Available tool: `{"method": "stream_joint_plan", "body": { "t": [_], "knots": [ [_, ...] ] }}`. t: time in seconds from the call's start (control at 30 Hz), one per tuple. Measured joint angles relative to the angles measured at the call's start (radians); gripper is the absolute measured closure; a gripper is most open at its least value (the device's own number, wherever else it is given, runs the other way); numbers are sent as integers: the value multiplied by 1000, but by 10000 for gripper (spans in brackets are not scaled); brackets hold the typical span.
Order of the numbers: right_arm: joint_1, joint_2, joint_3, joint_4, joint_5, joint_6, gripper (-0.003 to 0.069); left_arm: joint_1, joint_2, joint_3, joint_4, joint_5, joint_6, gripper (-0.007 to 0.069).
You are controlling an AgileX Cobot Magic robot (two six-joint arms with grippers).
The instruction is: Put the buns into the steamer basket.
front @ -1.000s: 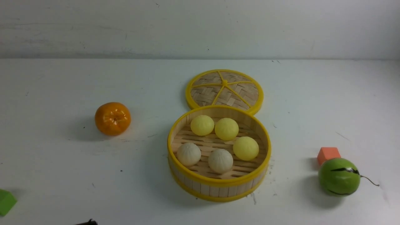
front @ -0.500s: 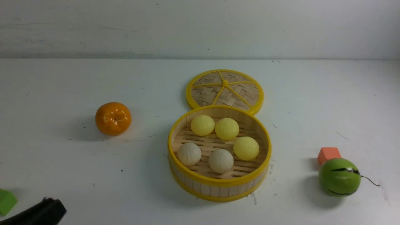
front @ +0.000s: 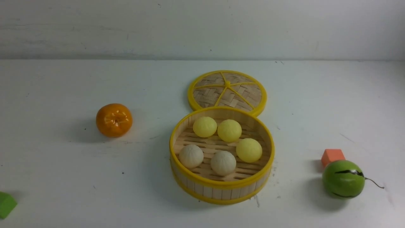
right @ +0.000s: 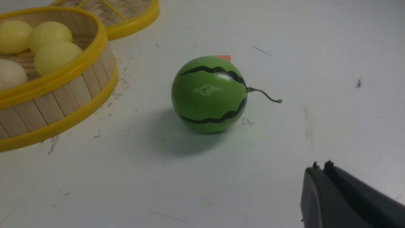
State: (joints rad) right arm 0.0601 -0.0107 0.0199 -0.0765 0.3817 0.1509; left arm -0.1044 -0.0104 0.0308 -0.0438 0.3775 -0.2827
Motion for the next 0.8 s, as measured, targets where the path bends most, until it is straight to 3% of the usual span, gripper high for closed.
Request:
{"method": "stream_joint_plan", "body": {
  "t": [0.8],
  "knots": [
    [0,0,0,0,0,0,627,1,0,0,0,-8,-4,638]
  ]
}}
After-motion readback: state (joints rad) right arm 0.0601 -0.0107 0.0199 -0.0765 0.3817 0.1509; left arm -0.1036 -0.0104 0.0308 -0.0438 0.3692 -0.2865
